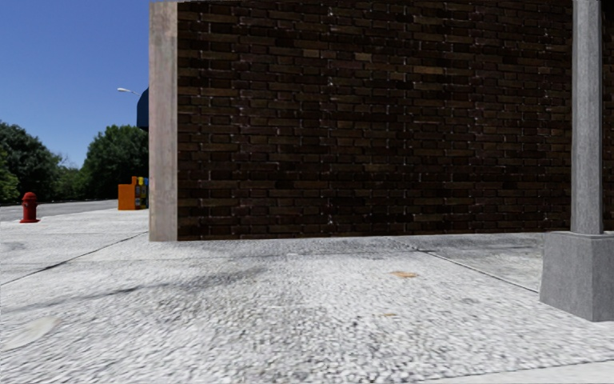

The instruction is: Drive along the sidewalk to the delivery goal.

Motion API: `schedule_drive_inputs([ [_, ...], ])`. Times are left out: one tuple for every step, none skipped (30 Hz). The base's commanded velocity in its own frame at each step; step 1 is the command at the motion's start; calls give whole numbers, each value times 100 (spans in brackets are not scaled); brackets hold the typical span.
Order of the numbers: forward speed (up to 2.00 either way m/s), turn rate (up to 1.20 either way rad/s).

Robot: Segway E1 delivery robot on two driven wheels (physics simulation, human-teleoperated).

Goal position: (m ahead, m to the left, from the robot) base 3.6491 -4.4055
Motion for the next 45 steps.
schedule_drive_inputs([
  [200,-54],
  [200,-54],
  [200,-54],
  [200,-54],
  [200,-54],
  [200,-54],
  [200,-54],
  [200,-54],
  [200,-54],
  [200,-52],
  [200,-52],
  [200,-49],
  [200,-47],
  [200,-47],
  [200,-46],
  [194,-46],
  [178,-46],
  [178,-46],
  [168,-46],
  [165,-46],
  [165,-46],
  [163,-45],
  [163,-43],
  [163,-42],
  [163,-42],
  [163,-41],
  [163,-41],
  [163,-41],
  [163,-41],
  [163,-41],
  [163,-41],
  [163,-41],
  [163,-41],
  [163,-41],
  [163,-41],
  [163,-41],
  [163,-45],
  [163,-50],
  [163,-50],
  [163,-51],
  [163,-51],
  [163,-51],
  [163,-51],
  [163,-51],
  [163,-51],
])
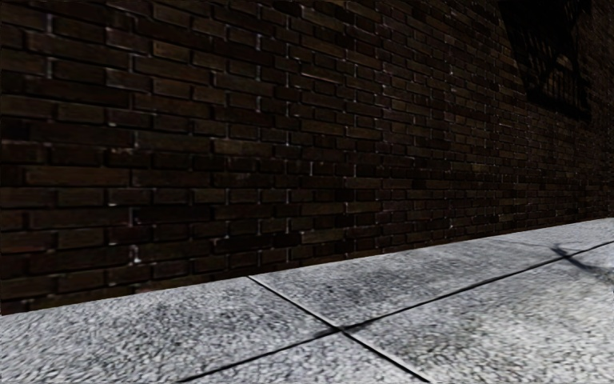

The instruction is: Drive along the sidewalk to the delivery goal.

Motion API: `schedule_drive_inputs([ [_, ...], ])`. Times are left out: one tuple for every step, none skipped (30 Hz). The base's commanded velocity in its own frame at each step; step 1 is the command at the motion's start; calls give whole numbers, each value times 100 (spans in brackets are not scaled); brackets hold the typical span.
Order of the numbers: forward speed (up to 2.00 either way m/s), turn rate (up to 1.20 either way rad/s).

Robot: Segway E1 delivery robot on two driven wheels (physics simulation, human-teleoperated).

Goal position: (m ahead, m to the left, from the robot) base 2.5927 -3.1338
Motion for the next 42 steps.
schedule_drive_inputs([
  [163,-54],
  [163,-54],
  [163,-57],
  [163,-58],
  [163,-58],
  [163,-59],
  [163,-59],
  [163,-59],
  [163,-59],
  [163,-59],
  [163,-59],
  [163,-59],
  [163,-59],
  [163,-59],
  [163,-59],
  [163,-60],
  [163,-60],
  [163,-60],
  [163,-60],
  [163,-60],
  [163,-60],
  [163,-60],
  [163,-60],
  [163,-60],
  [163,-60],
  [163,-60],
  [163,-60],
  [163,-60],
  [163,-60],
  [163,-60],
  [163,-60],
  [163,-60],
  [163,-60],
  [163,-60],
  [163,-60],
  [163,-60],
  [163,-60],
  [163,-60],
  [163,-60],
  [163,-60],
  [163,-65],
  [163,-68],
])
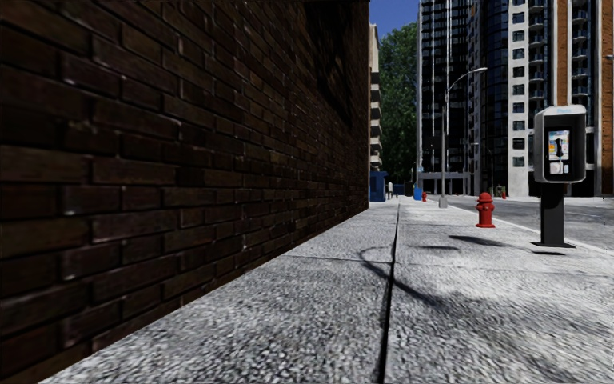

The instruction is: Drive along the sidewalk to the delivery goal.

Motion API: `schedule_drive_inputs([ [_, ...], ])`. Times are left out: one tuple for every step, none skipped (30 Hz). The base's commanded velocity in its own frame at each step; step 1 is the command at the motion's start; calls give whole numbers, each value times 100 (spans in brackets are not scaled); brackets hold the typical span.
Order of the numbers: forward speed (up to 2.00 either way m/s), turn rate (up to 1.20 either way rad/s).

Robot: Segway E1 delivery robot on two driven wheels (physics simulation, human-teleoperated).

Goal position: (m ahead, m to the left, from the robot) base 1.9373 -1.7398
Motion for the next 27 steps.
schedule_drive_inputs([
  [163,-70],
  [163,-70],
  [163,-70],
  [163,-70],
  [163,-70],
  [163,-70],
  [163,-70],
  [163,-70],
  [163,-70],
  [163,-70],
  [163,-70],
  [163,-70],
  [163,-70],
  [163,-70],
  [163,-70],
  [163,-70],
  [163,-70],
  [162,-70],
  [160,-75],
  [160,-75],
  [158,-80],
  [157,-82],
  [157,-82],
  [157,-82],
  [157,-83],
  [156,-83],
  [156,-83],
])
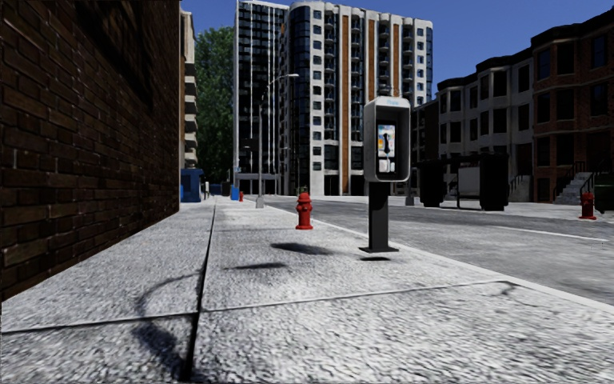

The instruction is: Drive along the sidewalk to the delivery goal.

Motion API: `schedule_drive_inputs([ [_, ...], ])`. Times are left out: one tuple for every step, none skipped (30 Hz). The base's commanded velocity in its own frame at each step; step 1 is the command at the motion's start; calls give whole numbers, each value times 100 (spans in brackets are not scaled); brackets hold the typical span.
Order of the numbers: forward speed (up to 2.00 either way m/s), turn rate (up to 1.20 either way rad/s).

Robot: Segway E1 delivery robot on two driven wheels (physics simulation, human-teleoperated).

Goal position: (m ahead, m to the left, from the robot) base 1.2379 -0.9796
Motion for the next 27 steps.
schedule_drive_inputs([
  [156,-83],
  [156,-83],
  [156,-83],
  [156,-83],
  [156,-83],
  [156,-83],
  [156,-83],
  [156,-83],
  [156,-83],
  [156,-81],
  [156,-79],
  [156,-69],
  [156,-69],
  [156,-65],
  [156,-65],
  [154,-64],
  [154,-64],
  [152,-64],
  [146,-64],
  [140,-64],
  [140,-64],
  [136,-64],
  [132,-64],
  [130,-64],
  [130,-64],
  [126,-64],
  [120,-16],
])
